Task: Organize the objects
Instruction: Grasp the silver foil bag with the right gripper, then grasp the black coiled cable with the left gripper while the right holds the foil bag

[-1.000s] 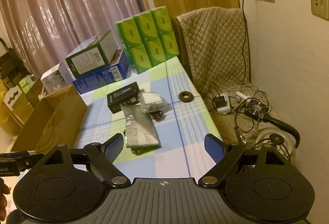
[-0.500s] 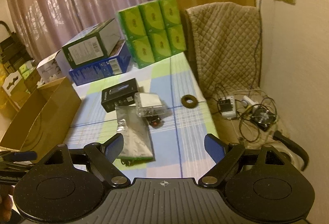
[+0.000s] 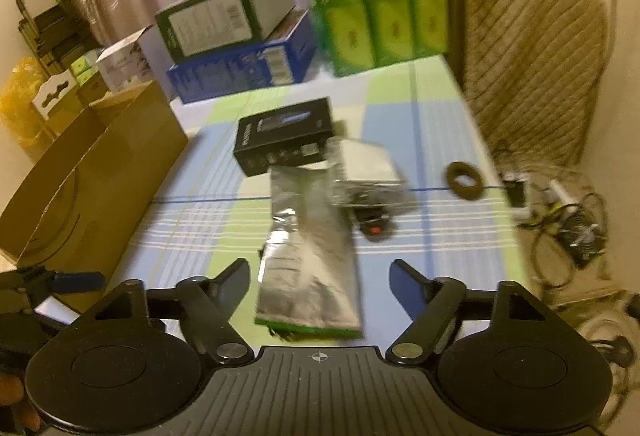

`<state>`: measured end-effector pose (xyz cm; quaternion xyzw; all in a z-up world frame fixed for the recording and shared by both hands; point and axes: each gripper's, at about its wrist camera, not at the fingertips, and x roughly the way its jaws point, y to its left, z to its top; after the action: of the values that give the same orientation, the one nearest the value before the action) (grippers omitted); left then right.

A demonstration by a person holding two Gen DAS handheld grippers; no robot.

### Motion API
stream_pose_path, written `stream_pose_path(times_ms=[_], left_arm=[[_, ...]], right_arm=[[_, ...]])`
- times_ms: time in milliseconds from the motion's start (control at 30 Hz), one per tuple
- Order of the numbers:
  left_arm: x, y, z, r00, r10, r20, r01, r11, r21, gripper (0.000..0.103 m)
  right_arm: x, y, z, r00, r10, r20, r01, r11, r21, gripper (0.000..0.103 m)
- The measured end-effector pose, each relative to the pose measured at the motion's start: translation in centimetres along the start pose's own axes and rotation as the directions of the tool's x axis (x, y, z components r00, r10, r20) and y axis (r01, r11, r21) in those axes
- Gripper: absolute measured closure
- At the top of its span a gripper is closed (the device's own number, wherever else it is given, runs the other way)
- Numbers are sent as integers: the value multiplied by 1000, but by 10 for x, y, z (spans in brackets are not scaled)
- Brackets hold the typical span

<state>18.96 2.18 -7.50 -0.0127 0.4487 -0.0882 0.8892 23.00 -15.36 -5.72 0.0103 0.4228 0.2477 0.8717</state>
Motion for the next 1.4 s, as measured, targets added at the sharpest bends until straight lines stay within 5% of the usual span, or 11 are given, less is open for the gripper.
stream_pose_path(times_ms=[433,767,967,1100,1400], left_arm=[[30,11,-1,999,-34,-25,33,999,-26,1],[32,15,-10,999,-45,-31,44,998,-46,1],[31,10,-16,998,-43,-37,41,998,-46,1],[36,2,-15,998,-51,-33,50,998,-50,2],[64,-17,-3,993,-116,-40,112,990,-89,35]], right_arm=[[86,-7,14,996,8,-86,-8,1000,1,33],[94,-9,8,993,16,-113,-17,1000,-6,53],[87,-2,1,973,183,-141,-171,981,90,58],[78,-1,2,989,87,-120,-86,996,8,59],[76,-18,-2,988,105,-116,-102,994,32,59]])
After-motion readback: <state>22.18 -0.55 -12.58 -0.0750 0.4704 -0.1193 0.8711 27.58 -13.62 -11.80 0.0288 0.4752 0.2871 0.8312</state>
